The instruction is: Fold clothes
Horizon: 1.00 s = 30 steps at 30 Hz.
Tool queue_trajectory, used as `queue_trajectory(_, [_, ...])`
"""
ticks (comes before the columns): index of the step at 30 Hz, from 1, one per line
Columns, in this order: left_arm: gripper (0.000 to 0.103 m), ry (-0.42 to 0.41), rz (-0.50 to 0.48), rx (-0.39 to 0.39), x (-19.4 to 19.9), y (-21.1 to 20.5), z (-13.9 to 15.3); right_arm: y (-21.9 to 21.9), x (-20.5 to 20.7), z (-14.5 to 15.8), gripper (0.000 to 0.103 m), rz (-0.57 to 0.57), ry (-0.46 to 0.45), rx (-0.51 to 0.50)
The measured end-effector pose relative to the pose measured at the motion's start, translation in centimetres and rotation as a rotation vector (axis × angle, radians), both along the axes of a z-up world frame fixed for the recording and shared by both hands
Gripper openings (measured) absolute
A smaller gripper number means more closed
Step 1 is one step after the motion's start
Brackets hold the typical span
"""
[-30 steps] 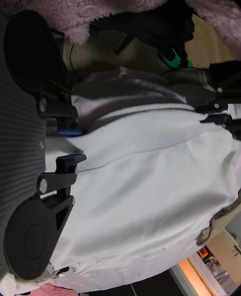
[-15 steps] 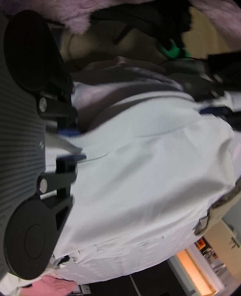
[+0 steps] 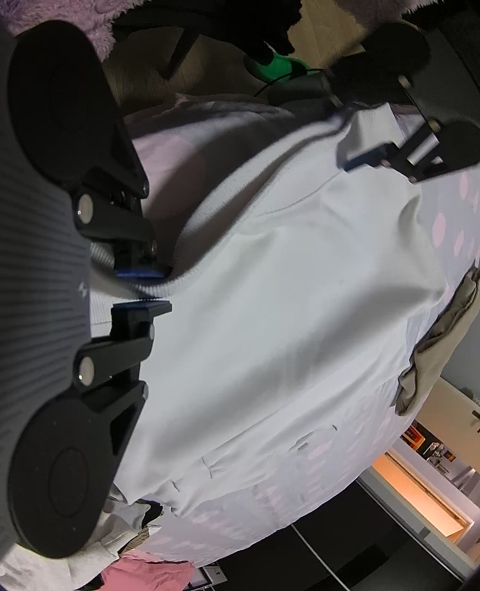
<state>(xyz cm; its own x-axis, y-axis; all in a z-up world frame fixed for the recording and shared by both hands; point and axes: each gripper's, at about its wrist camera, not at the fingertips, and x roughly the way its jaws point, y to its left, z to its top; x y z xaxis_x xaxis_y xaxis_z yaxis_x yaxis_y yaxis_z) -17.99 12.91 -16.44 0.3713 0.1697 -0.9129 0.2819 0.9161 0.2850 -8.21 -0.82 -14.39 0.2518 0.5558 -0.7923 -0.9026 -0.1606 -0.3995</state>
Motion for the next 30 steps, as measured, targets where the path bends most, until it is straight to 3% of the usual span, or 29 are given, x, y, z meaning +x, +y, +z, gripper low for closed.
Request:
queue_trajectory(3, [0.007, -0.034, 0.093, -0.101, 0.6, 1.8, 1.2, -0.1, -0.2, -0.2, 0.023, 0.014, -0.003, -0.008])
queue_trajectory(5, [0.006, -0.052, 0.119, -0.113, 0.8, 2.4, 1.5, -0.2, -1.1, -0.4, 0.035, 0.038, -0.022, -0.003])
queue_trajectory(7, [0.006, -0.062, 0.144, -0.136, 1.1, 2.8, 1.8, -0.1, -2.1, -0.6, 0.057, 0.088, -0.028, 0.007])
queue_trajectory(8, [0.006, -0.069, 0.157, -0.143, 1.2, 3.0, 2.0, -0.1, -2.6, -0.7, 0.06, 0.107, -0.033, 0.009])
queue_trajectory(13, [0.005, -0.093, 0.217, -0.184, 1.2, 4.2, 2.7, 0.6, -4.9, -2.9, 0.061, 0.143, -0.124, -0.048])
queue_trajectory(17, [0.006, -0.093, 0.213, -0.164, 1.0, 3.9, 2.8, -0.7, -5.0, -3.8, 0.057, 0.118, -0.238, -0.111])
queue_trajectory(20, [0.017, -0.054, 0.162, -0.09, 0.9, 2.7, 2.1, -1.7, -4.4, -3.7, 0.055, 0.093, -0.306, -0.144])
queue_trajectory(21, [0.028, -0.035, 0.13, -0.036, 0.7, 2.1, 1.6, -2.0, -4.0, -3.6, 0.054, 0.078, -0.314, -0.153])
queue_trajectory(24, [0.045, 0.04, 0.05, 0.135, 0.1, 0.4, -0.3, -2.9, -3.0, -3.3, 0.052, 0.038, -0.34, -0.179])
queue_trajectory(28, [0.053, 0.113, -0.031, 0.328, -0.8, -0.9, -2.4, -3.9, -2.6, -4.4, 0.052, 0.065, -0.369, -0.246])
queue_trajectory(30, [0.056, 0.135, -0.042, 0.385, -1.1, -1.0, -2.9, -4.4, -2.8, -4.9, 0.052, 0.095, -0.39, -0.273])
